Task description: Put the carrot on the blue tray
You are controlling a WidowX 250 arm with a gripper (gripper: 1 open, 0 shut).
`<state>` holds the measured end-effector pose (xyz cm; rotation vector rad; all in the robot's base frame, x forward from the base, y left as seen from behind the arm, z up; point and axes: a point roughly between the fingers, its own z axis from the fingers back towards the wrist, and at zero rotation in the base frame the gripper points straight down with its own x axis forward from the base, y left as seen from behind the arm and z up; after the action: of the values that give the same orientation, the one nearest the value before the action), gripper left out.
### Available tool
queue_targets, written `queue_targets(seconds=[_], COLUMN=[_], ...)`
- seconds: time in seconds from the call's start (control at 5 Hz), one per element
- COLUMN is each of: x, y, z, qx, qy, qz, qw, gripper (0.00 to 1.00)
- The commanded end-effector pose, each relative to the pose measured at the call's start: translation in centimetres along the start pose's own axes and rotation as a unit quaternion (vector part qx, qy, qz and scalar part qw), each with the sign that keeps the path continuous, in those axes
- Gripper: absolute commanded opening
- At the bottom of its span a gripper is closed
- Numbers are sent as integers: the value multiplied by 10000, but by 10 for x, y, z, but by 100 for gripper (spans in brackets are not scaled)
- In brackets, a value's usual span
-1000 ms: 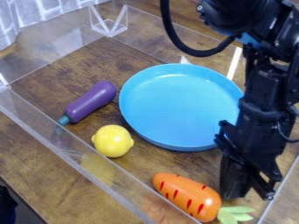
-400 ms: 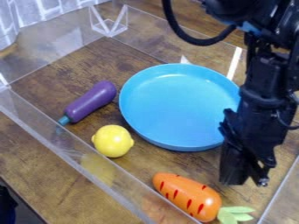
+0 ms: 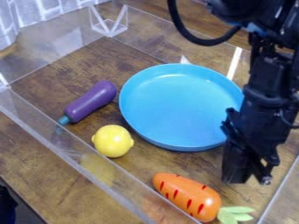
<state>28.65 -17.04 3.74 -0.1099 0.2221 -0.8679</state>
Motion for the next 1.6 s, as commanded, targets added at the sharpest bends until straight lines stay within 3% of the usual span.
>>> queue_targets(seconds=[0.0,0.2,0.6,1.0,1.2,1.4], x=[8,10,17,13,13,12], y=[-5,-6,-5,-3,3,5], z=[30,32,35,32,21,6], qx=[165,151,85,-41,-77,-85], qy=[-298,-301,-303,-315,-241,-25], qz=[-17,59,281,827,790,410], qw=[9994,9994,9991,9961,9966,9991], gripper=[0,100,100,100,100,100])
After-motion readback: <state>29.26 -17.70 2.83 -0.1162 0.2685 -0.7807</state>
